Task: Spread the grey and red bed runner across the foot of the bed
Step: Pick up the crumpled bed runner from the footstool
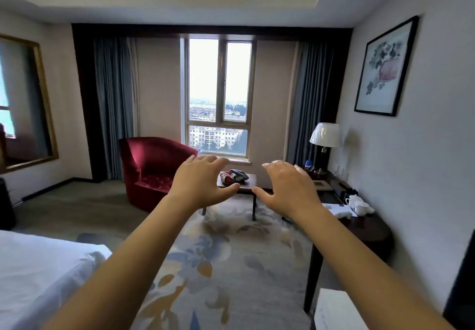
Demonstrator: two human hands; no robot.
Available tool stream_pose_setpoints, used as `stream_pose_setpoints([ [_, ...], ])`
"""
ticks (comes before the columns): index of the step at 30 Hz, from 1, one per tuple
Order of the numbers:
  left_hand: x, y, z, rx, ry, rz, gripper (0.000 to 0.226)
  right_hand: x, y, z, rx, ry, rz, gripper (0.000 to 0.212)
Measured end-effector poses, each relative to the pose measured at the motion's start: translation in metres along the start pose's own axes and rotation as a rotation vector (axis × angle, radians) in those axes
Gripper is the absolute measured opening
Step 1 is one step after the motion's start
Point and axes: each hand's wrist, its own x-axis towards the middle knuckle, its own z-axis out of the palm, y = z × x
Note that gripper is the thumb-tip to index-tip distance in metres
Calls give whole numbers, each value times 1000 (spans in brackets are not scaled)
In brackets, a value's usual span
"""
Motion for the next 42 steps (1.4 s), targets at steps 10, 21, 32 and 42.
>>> stream_pose_setpoints([
  [10, 114, -70, 73, -95, 47, 23, 65, 126, 18, 62, -23, 49, 17, 65],
  [21, 230, -114, 166, -106, 21, 4, 66, 247, 64, 153, -8, 23, 25, 63],
  [32, 373, -135, 274, -109, 16, -20, 64, 384, 149, 262, -2, 14, 7, 63],
  [42, 476, -161, 359, -99, -1, -33, 62, 483, 199, 340, -1, 20, -25, 59],
])
